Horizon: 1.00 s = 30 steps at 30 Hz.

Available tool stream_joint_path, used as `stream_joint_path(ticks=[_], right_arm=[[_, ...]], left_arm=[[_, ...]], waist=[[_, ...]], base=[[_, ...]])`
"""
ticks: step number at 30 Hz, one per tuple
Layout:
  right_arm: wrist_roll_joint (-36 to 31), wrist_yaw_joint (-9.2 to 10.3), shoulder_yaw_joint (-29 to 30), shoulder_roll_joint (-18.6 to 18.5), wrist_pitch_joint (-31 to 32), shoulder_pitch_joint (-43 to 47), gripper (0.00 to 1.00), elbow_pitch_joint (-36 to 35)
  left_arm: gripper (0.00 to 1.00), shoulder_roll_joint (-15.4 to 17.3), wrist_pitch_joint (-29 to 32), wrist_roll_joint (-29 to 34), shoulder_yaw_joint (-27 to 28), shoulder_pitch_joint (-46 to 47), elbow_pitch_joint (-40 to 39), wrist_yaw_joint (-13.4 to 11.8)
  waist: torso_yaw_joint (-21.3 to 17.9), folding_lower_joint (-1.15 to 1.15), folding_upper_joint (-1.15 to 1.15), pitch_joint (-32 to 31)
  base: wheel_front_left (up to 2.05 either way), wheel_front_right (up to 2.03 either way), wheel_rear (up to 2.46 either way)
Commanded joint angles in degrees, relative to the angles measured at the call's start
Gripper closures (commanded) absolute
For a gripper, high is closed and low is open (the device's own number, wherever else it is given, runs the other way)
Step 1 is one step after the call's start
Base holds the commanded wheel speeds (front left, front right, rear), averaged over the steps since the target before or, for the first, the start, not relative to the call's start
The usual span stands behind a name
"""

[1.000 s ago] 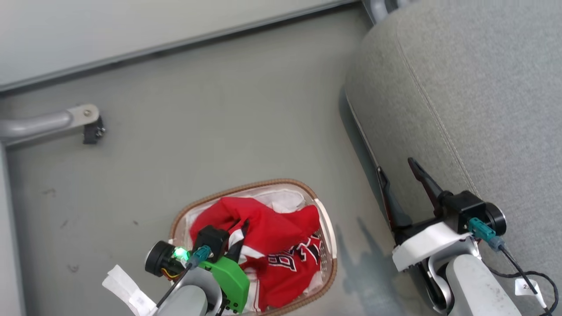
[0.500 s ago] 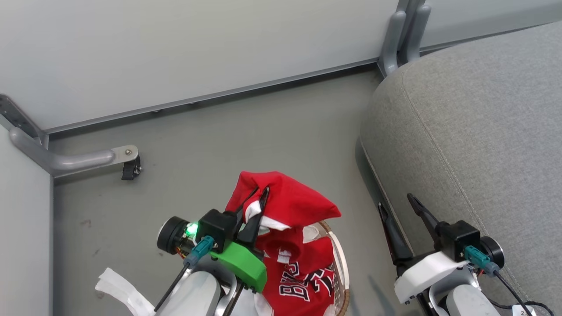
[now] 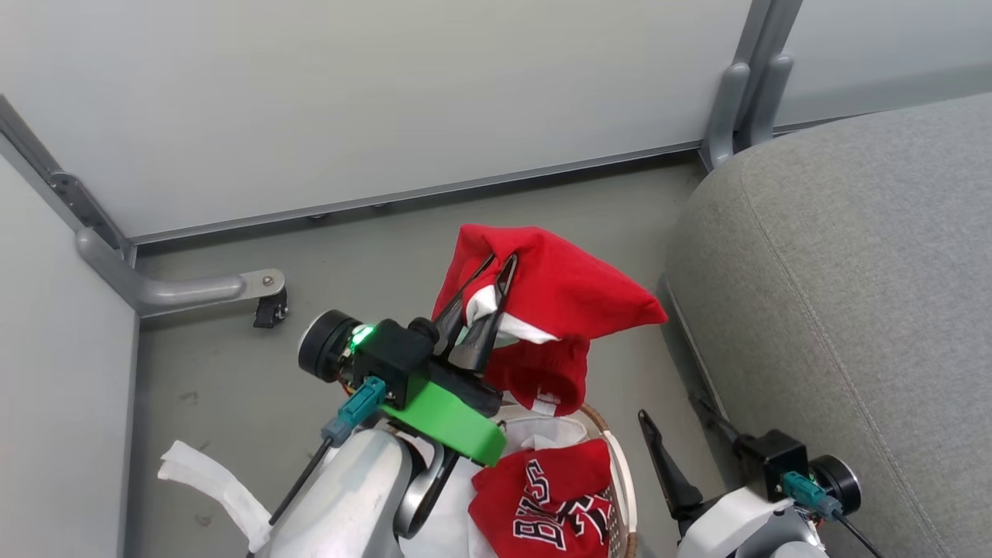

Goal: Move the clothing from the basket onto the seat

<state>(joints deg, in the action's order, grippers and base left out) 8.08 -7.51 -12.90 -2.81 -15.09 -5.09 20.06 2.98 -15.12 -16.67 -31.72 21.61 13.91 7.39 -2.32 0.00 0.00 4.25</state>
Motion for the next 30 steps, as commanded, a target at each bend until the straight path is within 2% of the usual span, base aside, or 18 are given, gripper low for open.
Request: stream_joint_path(ticks=[1,15,30], right_arm=[[-0.4,0.04,-0.9,-0.2,-0.1,0.0,0.00,0.4],[0.1,0.04,-6.9,-0.2,-0.1,-6.7,0.00,4.1],[-1.0,0.04,-6.4,-0.2,-0.1,-11.6,0.00,10.9]], left_arm=[[1.00,0.1,0.0,-0.4,-0.4,1.2,-0.4,0.2],[1.00,0.0,-0.1,-2.9,-6.2,4.0,-0.6,0.2],[1.00,-0.1,-0.1,-5.8,-11.8,6.8,-1.9,0.2]], waist=[[1.1,0.00,0.00,0.0],[7.5,0.00,0.00,1.3],[13.5,0.00,0.00,2.4]], base=[[0.00,0.00,0.00],[0.00,0.00,0.00],[0.00,0.00,0.00]])
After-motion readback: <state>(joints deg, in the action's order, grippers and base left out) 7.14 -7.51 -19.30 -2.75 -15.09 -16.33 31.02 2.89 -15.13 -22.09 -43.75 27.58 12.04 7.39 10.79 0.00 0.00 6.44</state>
